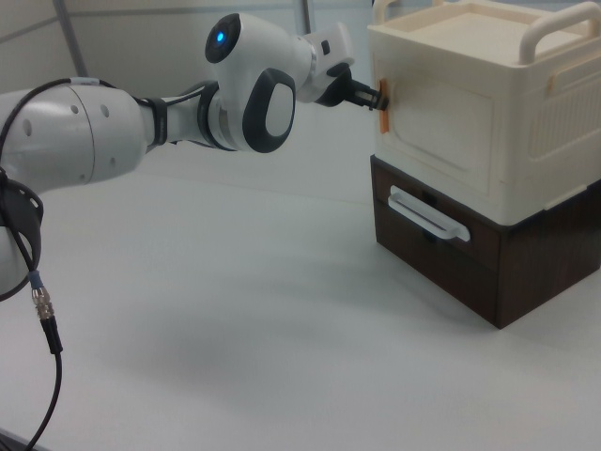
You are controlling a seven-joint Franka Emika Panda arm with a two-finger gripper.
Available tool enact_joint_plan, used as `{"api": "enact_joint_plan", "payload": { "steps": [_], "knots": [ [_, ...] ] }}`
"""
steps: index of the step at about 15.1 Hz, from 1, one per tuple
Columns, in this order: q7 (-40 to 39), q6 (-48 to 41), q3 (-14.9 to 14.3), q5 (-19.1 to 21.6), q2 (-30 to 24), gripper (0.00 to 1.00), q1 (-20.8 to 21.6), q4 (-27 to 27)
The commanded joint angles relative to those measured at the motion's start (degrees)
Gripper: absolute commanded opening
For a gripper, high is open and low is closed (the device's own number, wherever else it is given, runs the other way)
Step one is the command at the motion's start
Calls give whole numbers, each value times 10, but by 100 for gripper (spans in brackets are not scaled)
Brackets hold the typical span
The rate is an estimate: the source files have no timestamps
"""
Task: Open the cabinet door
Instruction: 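Pull the handle outward, swinging the cabinet door open on its hinge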
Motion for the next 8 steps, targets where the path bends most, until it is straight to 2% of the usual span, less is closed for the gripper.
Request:
{"api": "enact_joint_plan", "payload": {
  "steps": [1, 6, 8],
  "knots": [
    [16, 3, -7, 20, -41, 2, 8, -57],
    [13, -77, 6, 21, -58, 2, 9, -57],
    [10, -137, 7, 24, -77, 2, 9, -61]
  ]
}}
